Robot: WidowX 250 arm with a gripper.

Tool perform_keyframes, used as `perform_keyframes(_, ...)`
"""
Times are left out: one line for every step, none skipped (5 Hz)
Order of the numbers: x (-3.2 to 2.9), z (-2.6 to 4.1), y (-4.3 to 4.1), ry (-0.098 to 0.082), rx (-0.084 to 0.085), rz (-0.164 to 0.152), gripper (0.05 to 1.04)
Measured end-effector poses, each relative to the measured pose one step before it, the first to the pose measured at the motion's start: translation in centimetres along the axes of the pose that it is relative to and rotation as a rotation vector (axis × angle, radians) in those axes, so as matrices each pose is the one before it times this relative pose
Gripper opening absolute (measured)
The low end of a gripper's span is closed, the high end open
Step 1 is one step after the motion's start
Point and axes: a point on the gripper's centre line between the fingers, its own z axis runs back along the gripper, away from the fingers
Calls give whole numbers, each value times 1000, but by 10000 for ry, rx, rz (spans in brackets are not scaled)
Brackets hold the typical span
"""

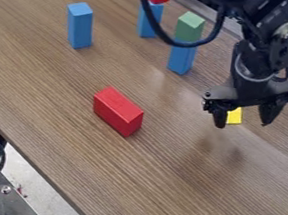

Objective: Put the yellow triangle block on top of the green block

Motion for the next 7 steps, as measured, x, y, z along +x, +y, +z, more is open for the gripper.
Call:
perform_keyframes(353,-829,-494,-29,126,-136,999)
perform_keyframes(359,-281,-526,59,211,-138,999)
perform_keyframes(169,-316,20,211,175,-7,999)
perform_keyframes(681,-282,379,42,158,-14,999)
perform_keyframes(352,74,90,433,397,-23,999)
perform_keyframes(-66,-132,197,480,524,13,999)
perform_keyframes(-17,-383,94,440,666,-254,999)
